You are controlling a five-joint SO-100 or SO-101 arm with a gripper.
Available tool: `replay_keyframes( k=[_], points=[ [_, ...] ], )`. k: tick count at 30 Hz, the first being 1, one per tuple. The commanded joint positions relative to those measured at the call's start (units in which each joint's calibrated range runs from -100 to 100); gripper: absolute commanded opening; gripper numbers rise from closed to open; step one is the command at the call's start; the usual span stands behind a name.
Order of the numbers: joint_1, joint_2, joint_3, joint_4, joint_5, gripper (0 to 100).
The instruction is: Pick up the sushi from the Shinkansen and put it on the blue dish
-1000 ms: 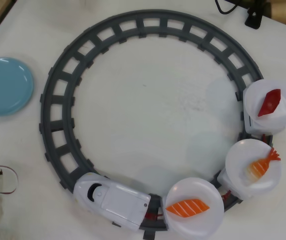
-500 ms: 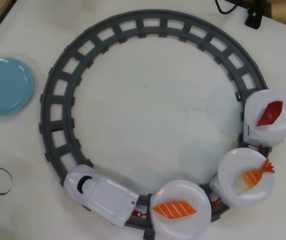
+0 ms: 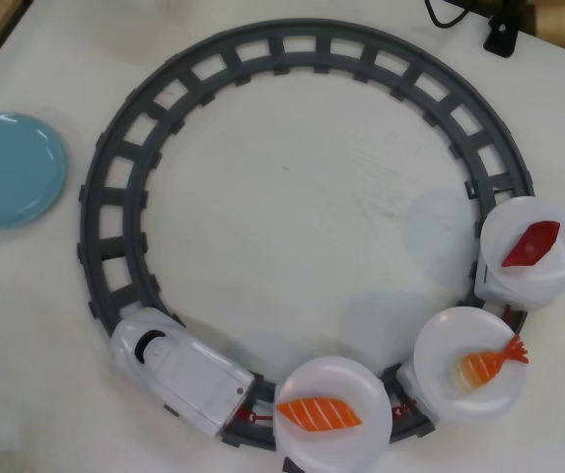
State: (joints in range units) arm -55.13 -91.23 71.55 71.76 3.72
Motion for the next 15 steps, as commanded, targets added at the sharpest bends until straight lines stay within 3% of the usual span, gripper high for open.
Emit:
replay_keyframes(
  k=[1,9,15],
  points=[
    [0.46,11.22,-8.97,0.38,0.20,9],
    [0.90,37.93,-35.39,6.58,-0.38,9],
    [7.95,55.93,-55.41,16.86,-2.31,9]
  ],
)
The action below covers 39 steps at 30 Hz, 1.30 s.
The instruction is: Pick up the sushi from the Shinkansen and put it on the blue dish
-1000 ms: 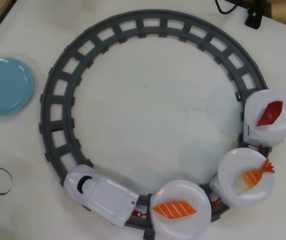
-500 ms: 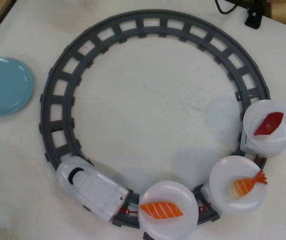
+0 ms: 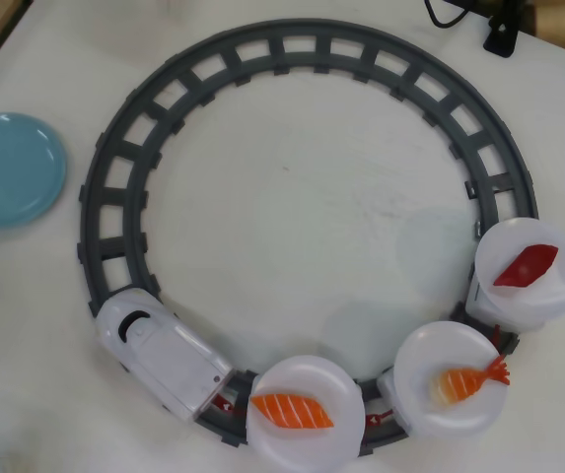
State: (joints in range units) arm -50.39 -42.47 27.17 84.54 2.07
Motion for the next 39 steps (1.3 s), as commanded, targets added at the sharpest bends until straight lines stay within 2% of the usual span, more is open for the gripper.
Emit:
replay_keyframes(
  k=[1,7,11,25,29,39],
  points=[
    [4.35,9.58,-14.01,5.70,-0.66,9],
    [8.93,19.29,-28.07,14.27,-0.29,10],
    [12.62,20.95,-31.05,14.70,-0.03,16],
    [27.06,21.86,-24.56,14.70,1.64,17],
    [30.58,21.77,-23.84,14.70,3.27,24],
    [38.94,21.69,-17.07,14.78,3.95,25]
  ],
)
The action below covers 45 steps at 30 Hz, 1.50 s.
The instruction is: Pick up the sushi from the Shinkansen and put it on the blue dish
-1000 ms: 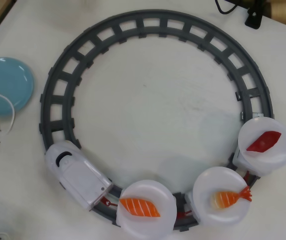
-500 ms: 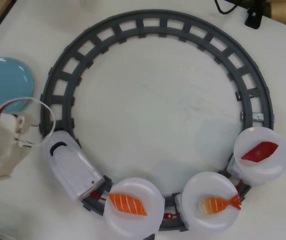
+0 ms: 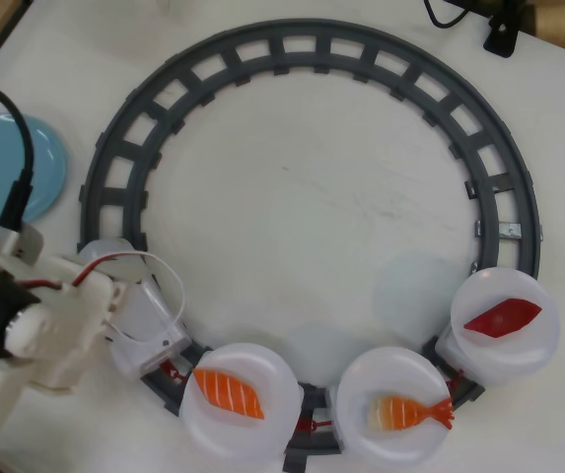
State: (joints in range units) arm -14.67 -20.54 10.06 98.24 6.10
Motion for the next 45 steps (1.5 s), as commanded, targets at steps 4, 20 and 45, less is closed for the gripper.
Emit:
replay_keyframes(
  k=[4,20,45],
  points=[
    [8.07,-0.16,0.49,1.09,-0.14,25],
    [10.27,1.75,12.66,-4.52,-0.14,25],
    [11.33,12.78,-3.66,-6.39,-0.25,3]
  ],
)
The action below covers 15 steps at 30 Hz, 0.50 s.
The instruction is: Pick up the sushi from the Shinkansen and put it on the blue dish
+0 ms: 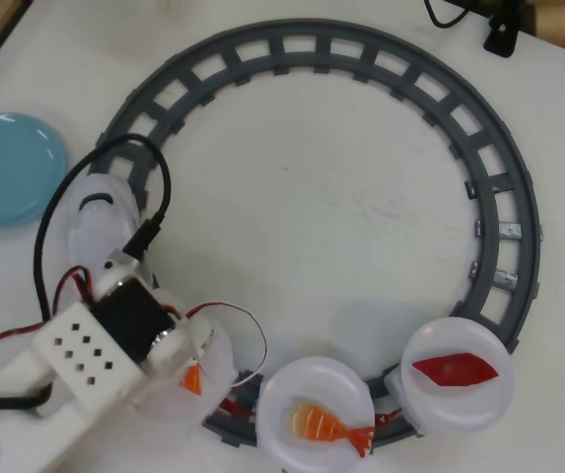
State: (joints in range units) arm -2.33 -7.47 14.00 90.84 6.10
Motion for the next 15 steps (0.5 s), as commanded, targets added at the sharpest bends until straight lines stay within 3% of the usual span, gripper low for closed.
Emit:
replay_keyframes(
  k=[1,6,15],
  points=[
    [-1.63,-0.04,-10.21,2.62,-0.25,3],
    [-7.97,3.19,-21.30,8.31,-0.35,3],
    [-20.73,8.00,-29.15,8.31,-1.19,3]
  ],
)
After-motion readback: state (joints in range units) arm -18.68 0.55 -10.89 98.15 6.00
